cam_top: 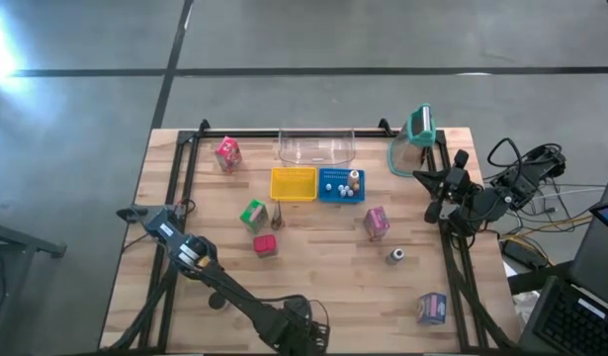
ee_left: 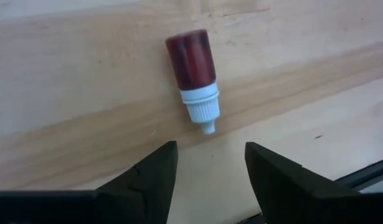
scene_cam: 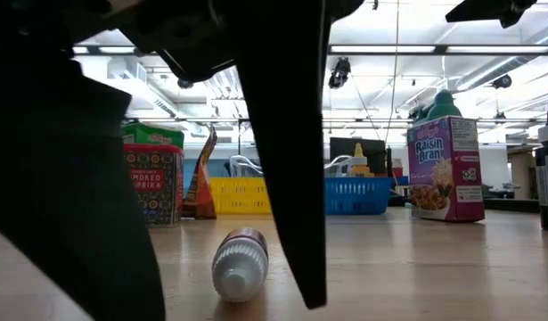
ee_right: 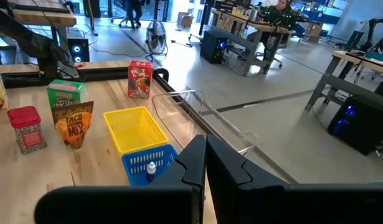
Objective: Pick & Place Kitchen Items
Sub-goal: Put the orange food coloring bottle into the blue bin
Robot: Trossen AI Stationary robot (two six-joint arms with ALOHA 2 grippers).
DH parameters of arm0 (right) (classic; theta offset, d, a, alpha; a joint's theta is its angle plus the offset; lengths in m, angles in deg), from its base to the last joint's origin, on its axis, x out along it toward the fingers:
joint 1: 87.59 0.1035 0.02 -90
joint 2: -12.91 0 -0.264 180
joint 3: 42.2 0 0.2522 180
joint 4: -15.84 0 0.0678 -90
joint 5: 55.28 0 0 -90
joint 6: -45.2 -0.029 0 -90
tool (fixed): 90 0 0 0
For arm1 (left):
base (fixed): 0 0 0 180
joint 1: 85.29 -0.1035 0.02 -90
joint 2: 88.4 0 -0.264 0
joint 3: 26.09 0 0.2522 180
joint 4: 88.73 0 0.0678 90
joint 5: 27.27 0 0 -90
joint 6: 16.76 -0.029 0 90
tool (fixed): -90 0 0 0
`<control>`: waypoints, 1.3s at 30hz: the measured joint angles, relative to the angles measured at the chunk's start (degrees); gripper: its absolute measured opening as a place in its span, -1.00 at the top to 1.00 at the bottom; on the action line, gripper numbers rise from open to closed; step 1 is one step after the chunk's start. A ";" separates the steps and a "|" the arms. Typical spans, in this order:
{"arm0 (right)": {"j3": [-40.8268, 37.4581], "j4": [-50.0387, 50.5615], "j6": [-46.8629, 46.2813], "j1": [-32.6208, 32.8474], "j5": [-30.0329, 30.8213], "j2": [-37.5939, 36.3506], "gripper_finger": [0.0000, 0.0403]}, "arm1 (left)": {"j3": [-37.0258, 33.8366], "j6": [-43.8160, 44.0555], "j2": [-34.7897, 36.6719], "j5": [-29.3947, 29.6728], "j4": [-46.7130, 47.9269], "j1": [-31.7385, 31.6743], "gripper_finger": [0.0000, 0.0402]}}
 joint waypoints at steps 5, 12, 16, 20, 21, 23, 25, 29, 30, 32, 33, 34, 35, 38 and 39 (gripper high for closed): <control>0.00 -0.02 0.00 0.00 0.01 0.00 0.96 | -0.04 -0.18 -0.07 -0.32 0.48 -0.71 0.10; 0.00 -0.04 0.74 0.00 0.05 0.00 0.96 | -0.07 -0.25 -0.18 -0.65 1.44 -1.36 0.16; -0.02 -0.04 0.90 0.00 0.12 0.00 0.96 | -0.11 -1.01 -0.18 -0.84 2.07 -1.80 0.17; -0.01 -0.04 1.07 0.00 0.12 0.00 0.96 | -0.15 -1.53 -0.18 -1.21 2.70 -2.44 0.17; -0.01 -0.04 1.07 0.00 0.12 0.00 0.96 | -0.15 -1.72 -0.18 -1.32 2.82 -2.57 0.17; -0.02 -0.04 1.07 0.00 0.12 0.00 0.96 | -0.17 -1.88 -0.18 -1.62 3.00 -2.77 0.17; 0.00 -0.04 1.07 0.00 0.12 0.00 0.96 | -0.22 -1.90 -0.18 -2.11 3.20 -2.90 0.17; -0.01 -0.04 1.07 0.02 0.12 0.00 0.96 | -0.26 -1.91 -0.18 -2.40 3.38 -2.93 0.18; -0.01 -0.04 1.07 0.02 0.11 0.00 0.96 | -0.26 -1.93 -0.18 -2.59 3.42 -2.93 0.20; -0.02 -0.04 1.07 0.02 0.10 0.00 0.96 | -0.28 -1.97 -0.18 -3.35 3.61 -2.99 0.25; -0.01 -0.05 1.06 0.04 0.11 0.00 0.96 | -0.28 -2.08 -0.18 -3.48 3.69 -2.99 0.28; 0.00 -0.07 1.07 0.04 0.10 0.00 0.96 | -0.30 -2.24 -0.18 -3.56 3.77 -2.99 0.32; -0.02 -0.07 1.07 0.04 0.10 0.00 0.96 | -0.31 -2.47 -0.18 -3.58 3.82 -2.98 0.36; -0.02 -0.07 1.07 0.04 0.10 0.00 0.96 | -0.31 -2.78 -0.16 -3.86 3.90 -2.99 0.47; -0.02 -0.07 1.07 0.04 0.10 0.00 0.96 | -0.31 -3.03 -0.16 -3.88 3.90 -2.99 0.51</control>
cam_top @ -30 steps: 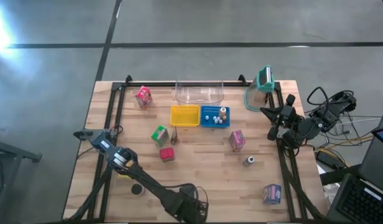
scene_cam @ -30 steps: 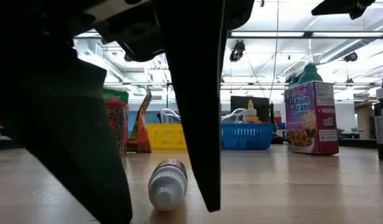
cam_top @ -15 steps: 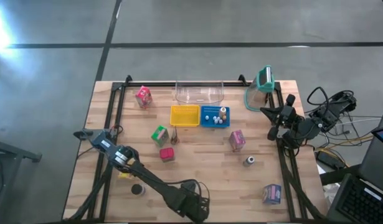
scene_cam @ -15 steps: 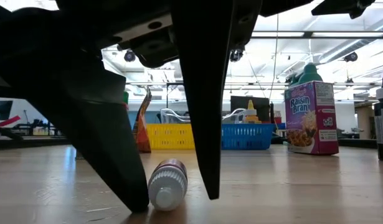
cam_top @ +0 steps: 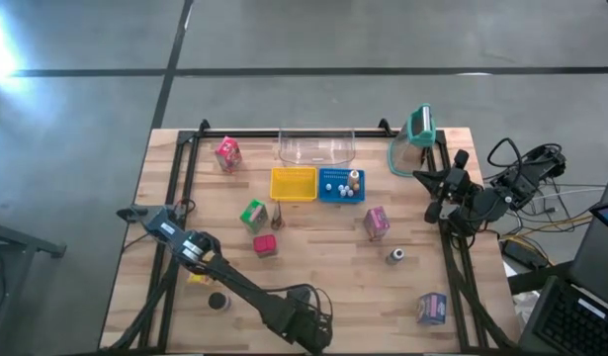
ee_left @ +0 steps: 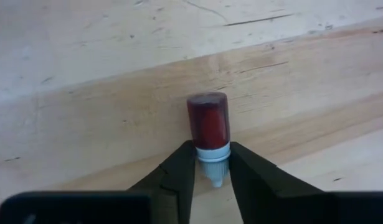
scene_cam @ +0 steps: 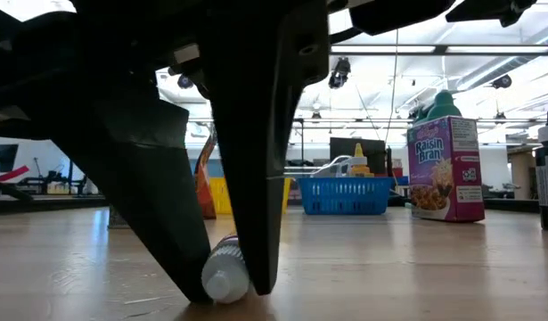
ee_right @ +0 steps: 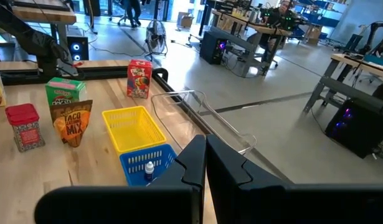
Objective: Pick & Place Kitchen Items
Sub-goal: Put the orange food coloring bottle into the blue bin
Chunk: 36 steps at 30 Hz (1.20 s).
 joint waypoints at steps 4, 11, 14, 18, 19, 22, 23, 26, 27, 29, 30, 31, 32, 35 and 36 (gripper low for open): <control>0.01 0.00 -0.01 0.00 -0.19 0.00 0.96 | 0.00 -2.15 0.06 -0.08 0.19 0.02 0.59; 0.02 -0.25 -0.20 0.00 -9.96 0.20 0.96 | -0.38 -10.65 2.12 4.13 1.83 0.21 0.60; 0.02 -0.24 1.02 0.00 -17.38 1.01 0.96 | -0.40 -15.79 4.49 10.95 2.84 0.00 0.60; 0.00 -0.82 3.64 0.00 -26.14 3.64 0.96 | -0.15 -23.37 9.17 17.90 4.41 -0.28 0.60; 0.00 -1.61 4.63 0.00 -27.65 4.74 0.96 | -0.15 -25.49 9.99 19.19 4.87 -0.37 0.60; 0.00 -3.57 8.62 0.01 -29.22 8.92 0.96 | -0.22 -33.95 13.06 21.17 5.29 -1.23 0.60; 0.00 -4.18 10.07 0.00 -29.29 10.32 0.96 | -0.22 -37.01 14.37 21.25 5.79 -1.77 0.60; -0.04 -7.10 14.12 -0.02 -29.54 14.61 0.96 | -0.17 -46.93 18.42 19.14 6.45 -4.04 0.60; -0.02 -8.56 15.56 -0.03 -30.37 15.89 0.96 | -0.24 -50.71 19.58 17.71 6.54 -4.94 0.60; 0.07 -10.89 17.18 0.00 -32.04 18.30 0.96 | -0.95 -57.62 21.94 15.05 5.81 -7.00 0.60; 0.45 -11.49 17.67 0.00 -32.37 19.39 0.96 | -1.54 -60.66 23.16 13.99 5.73 -8.04 0.60; 1.09 -11.68 17.76 0.00 -32.75 20.45 0.96 | -2.39 -63.45 24.47 12.78 5.36 -9.23 0.60; 1.87 -11.69 17.72 0.00 -33.38 21.26 0.96 | -3.31 -66.09 25.92 11.25 4.49 -10.45 0.60; 4.20 -12.03 15.97 -0.04 -36.02 23.10 0.96 | -7.07 -72.31 30.13 7.05 0.63 -13.87 0.60; 5.01 -12.36 15.40 0.00 -37.07 23.60 0.96 | -8.67 -74.39 31.49 5.67 -1.67 -14.89 0.60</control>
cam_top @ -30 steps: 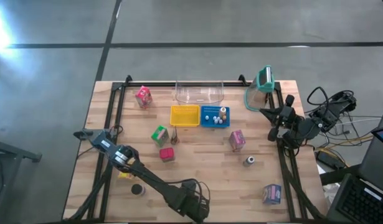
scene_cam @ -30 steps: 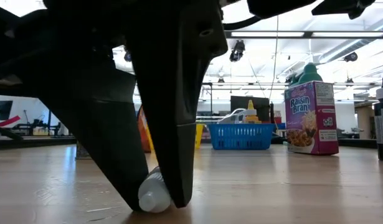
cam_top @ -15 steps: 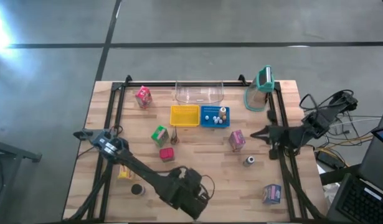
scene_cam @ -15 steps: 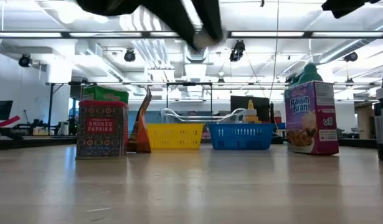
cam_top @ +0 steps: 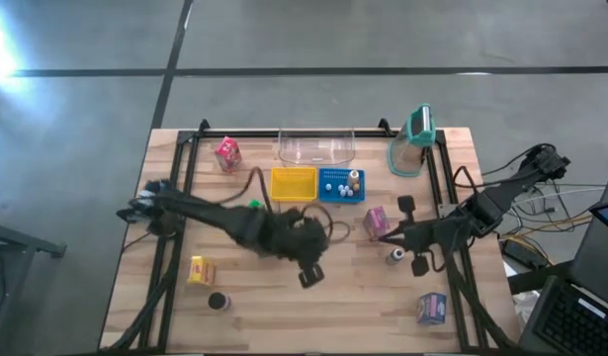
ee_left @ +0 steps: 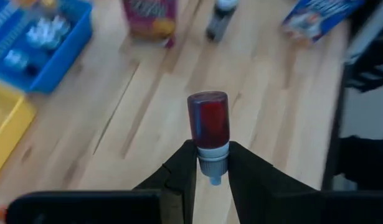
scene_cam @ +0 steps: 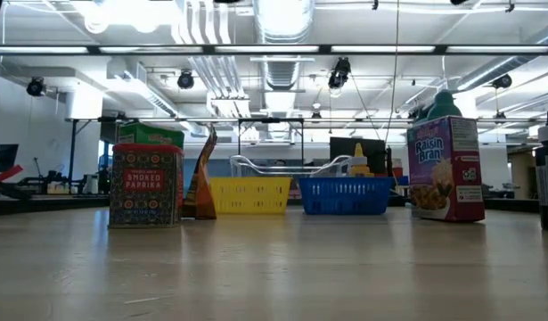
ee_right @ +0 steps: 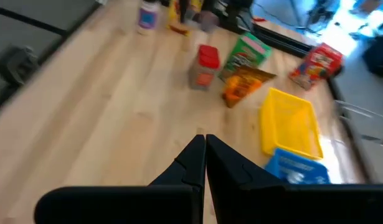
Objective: Pick & Place Kitchen Items
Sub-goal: Put the orange food coloring bottle into the blue bin
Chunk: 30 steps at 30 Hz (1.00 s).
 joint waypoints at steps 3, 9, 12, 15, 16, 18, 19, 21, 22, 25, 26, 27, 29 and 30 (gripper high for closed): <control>1.88 -0.51 -0.40 0.00 -1.89 1.75 0.95 | -5.04 -5.46 3.11 -5.97 -7.86 -2.44 0.60; 5.14 -0.71 2.75 -0.11 -2.01 7.34 0.79 | -12.30 -8.37 6.38 -24.35 -19.68 -6.89 0.60; 6.88 -0.77 5.29 0.02 -2.03 11.32 0.68 | -13.90 -8.27 6.39 -31.06 -20.14 -8.34 0.60; 9.06 -0.83 6.92 0.13 -2.05 14.88 0.56 | -15.50 -8.28 6.39 -37.74 -21.19 -9.63 0.60; 9.96 -0.83 7.28 0.13 -2.04 15.93 0.53 | -15.84 -8.30 6.39 -40.01 -21.01 -10.00 0.60; 12.15 -0.97 7.47 0.13 -2.04 18.07 0.45 | -16.04 -9.12 6.37 -43.74 -20.95 -10.58 0.60; 13.34 -1.07 7.64 0.13 -2.03 19.15 0.41 | -16.16 -9.73 6.36 -45.30 -21.23 -10.86 0.60; 15.55 -1.14 9.21 0.15 -2.05 21.29 0.34 | -16.40 -10.05 6.39 -47.63 -22.13 -11.61 0.60; 16.62 -1.16 10.59 0.20 -2.03 22.38 0.31 | -16.45 -10.02 6.39 -48.27 -22.27 -11.97 0.60; 19.34 -2.69 15.40 0.22 -2.07 25.31 0.22 | -16.57 -10.08 6.39 -48.58 -22.40 -12.61 0.60; 20.13 -3.73 16.56 0.15 -2.04 26.24 0.19 | -16.57 -10.08 6.39 -48.84 -22.48 -12.78 0.60; 20.92 -4.41 17.58 0.11 -2.05 27.07 0.17 | -16.57 -10.08 6.39 -49.20 -22.50 -12.82 0.60; 22.19 -4.34 18.37 0.11 -2.05 28.34 0.13 | -16.57 -10.26 6.39 -50.07 -22.47 -12.78 0.60; 22.83 -4.48 18.44 0.11 -2.03 28.95 0.12 | -16.57 -10.35 6.39 -50.69 -22.42 -12.78 0.60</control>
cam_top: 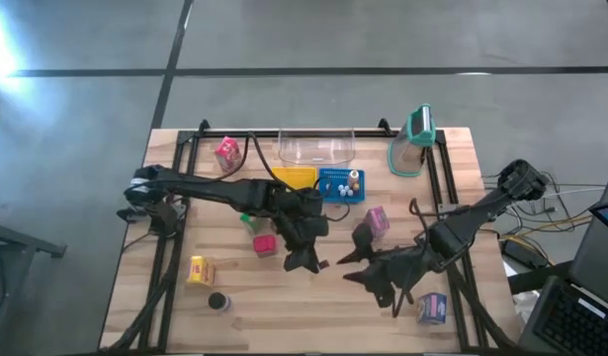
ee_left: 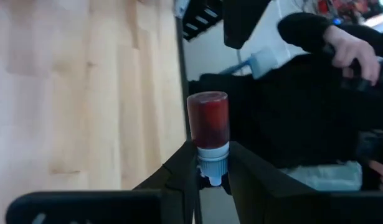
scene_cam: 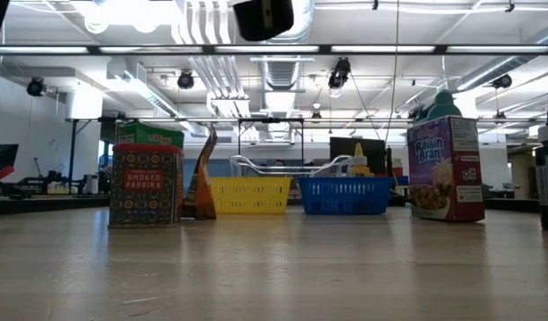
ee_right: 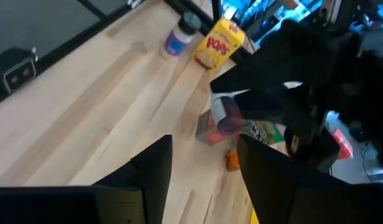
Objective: Pick & Place Kitchen Items
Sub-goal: Put the orange food coloring bottle into the blue bin
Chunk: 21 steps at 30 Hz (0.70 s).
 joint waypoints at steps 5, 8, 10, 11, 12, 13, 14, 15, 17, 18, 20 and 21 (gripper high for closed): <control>0.18 -5.21 2.14 -0.38 -0.01 1.33 0.08 | 0.07 -0.51 0.00 -2.74 -0.03 0.00 0.60; -0.50 -8.77 3.89 -0.80 0.02 1.96 0.09 | -0.02 -1.41 0.00 -3.84 0.01 0.00 0.60; -0.72 -9.32 3.98 -1.09 -0.02 2.37 0.11 | -0.02 -1.45 0.00 -4.35 -0.03 0.00 0.60; -0.74 -9.38 3.92 -1.32 -0.02 2.47 0.13 | -0.02 -1.47 0.00 -4.79 -0.03 0.00 0.60; -0.74 -9.80 3.83 -1.45 -0.01 2.72 0.14 | -0.02 -1.46 0.00 -5.24 -0.03 0.00 0.60; -0.74 -10.10 3.78 -1.67 0.00 2.85 0.16 | -0.02 -1.45 0.00 -5.35 -0.01 0.00 0.60; -0.74 -10.06 3.78 -1.69 -0.01 2.91 0.18 | -0.02 -1.45 0.00 -5.43 -0.01 0.00 0.60; -0.74 -10.14 3.78 -1.70 -0.02 3.01 0.19 | -0.02 -1.47 0.00 -5.45 -0.03 0.00 0.60; -0.74 -11.01 3.85 -1.91 -0.02 3.35 0.22 | -0.02 -1.50 0.00 -5.48 -0.24 -0.03 0.60; -0.74 -11.37 3.87 -2.01 -0.06 3.43 0.24 | -0.02 -1.50 0.00 -5.47 -0.56 -0.07 0.60; -0.79 -12.07 3.68 -2.23 -0.13 3.49 0.26 | -0.02 -1.51 0.00 -5.45 -1.83 -0.17 0.60; -0.81 -12.29 3.67 -2.25 -0.11 3.49 0.27 | -0.02 -1.39 0.00 -5.50 -2.63 -0.28 0.60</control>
